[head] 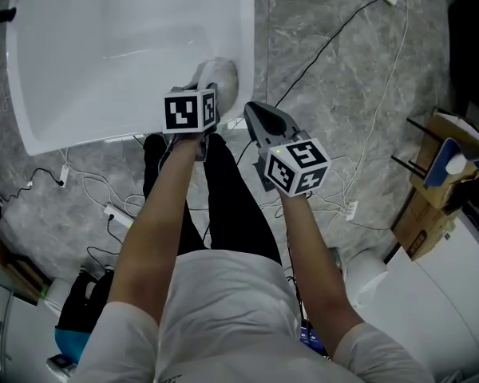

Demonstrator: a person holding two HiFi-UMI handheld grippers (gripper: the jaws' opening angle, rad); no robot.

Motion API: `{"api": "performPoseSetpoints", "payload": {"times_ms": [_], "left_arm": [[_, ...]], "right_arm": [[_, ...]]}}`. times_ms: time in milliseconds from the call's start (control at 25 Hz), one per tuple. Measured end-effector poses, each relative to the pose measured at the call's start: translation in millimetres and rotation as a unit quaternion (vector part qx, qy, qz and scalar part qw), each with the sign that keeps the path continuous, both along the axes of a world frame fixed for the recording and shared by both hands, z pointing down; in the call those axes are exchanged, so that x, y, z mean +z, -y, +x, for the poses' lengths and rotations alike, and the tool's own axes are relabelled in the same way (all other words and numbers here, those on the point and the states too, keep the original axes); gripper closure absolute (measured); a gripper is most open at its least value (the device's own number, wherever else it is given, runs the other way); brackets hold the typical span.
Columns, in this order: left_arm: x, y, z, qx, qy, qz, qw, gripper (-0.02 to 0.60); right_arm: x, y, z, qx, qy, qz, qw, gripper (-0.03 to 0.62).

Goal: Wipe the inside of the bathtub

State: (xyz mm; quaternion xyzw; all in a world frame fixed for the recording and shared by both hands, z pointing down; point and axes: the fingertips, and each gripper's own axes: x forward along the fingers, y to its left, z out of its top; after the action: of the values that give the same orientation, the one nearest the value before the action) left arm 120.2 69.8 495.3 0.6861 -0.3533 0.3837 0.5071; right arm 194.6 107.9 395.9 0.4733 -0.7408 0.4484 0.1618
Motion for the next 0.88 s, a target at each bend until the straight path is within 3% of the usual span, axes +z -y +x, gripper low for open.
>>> {"api": "performPoseSetpoints", "payload": {"times_ms": [280,440,680,880], "left_arm": [[4.8,-1.2,-2.8,0.068,0.020,0.001,0.9975,0.483],[5.7,-1.0,-11.7,0.080,0.015,0.001,0.9967,0.483],[8.4,-0.6,-40.8,0.102,0.030,-0.002,0.9944,0.483],[-0.2,-2.9,-37.5,0.098,0.025,-0.001,0.9949,0.483]], "right_arm": [[1.4,0.5,-0.1,-0.003,-0.001,-0.003,1.000,0.574],[0.6,-3.1,-17.0,-0.007,0.008,0.001,1.000,0.574],[-9.0,-18.3,-77.5,-0.005,0.042,0.032,0.999,0.574],[-12.4,-20.4,-84.6,0.005,0.036,0.035,0.999,0.574]]}}
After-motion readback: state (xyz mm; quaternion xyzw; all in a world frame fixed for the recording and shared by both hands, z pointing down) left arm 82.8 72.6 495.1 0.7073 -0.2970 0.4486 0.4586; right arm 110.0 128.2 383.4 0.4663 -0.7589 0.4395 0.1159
